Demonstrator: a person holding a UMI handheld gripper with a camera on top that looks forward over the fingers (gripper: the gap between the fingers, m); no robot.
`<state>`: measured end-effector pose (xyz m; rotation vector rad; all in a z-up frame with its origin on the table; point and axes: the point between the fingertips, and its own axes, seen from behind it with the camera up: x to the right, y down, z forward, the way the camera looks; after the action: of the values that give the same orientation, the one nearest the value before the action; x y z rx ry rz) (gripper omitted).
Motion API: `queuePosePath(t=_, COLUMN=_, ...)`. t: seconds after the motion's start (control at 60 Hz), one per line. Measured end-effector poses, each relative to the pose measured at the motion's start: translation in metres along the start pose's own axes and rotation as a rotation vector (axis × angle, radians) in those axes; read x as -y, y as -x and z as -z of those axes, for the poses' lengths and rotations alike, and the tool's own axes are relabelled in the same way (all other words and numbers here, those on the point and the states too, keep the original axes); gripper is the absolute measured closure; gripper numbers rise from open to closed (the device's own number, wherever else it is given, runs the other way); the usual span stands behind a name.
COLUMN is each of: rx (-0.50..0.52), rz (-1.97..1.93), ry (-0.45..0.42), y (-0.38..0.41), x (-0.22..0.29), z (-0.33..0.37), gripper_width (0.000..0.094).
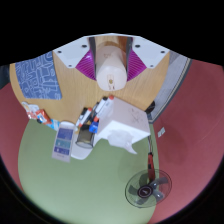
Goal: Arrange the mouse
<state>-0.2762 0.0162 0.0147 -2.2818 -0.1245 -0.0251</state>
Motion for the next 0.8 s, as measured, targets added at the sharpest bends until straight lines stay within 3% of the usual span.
queuePosePath(t=0.2, rx=0.045, rz=-0.049, ry=-0.236, y=-0.019, x=0.116, z=0.082, gripper_width=0.0527)
queuePosePath(t=0.3, rx=0.033, rz=-0.074, ry=-0.358, y=-0.069, x=0.173, z=0.124, gripper_width=0.0529)
queuePosePath(t=0.383, rx=0.014, rz=-0.121, ry=-0.409, y=-0.127, x=0.191, z=0.141, gripper_width=0.0529)
queuePosePath(t=0.467, rx=-0.032, rz=-0.142, ry=-0.383, y=-0.193, x=0.177, z=0.129, gripper_width=0.0531)
queuePosePath(t=0.6, rx=-0.095, rz=-0.163, ry=-0.238, y=-0.284, x=0.093, z=0.077, gripper_width=0.0532)
queuePosePath(t=0.8, rx=-0.107, rz=-0.135, ry=-0.061, y=-0.334, x=-0.012, z=0.008, gripper_width=0.0508)
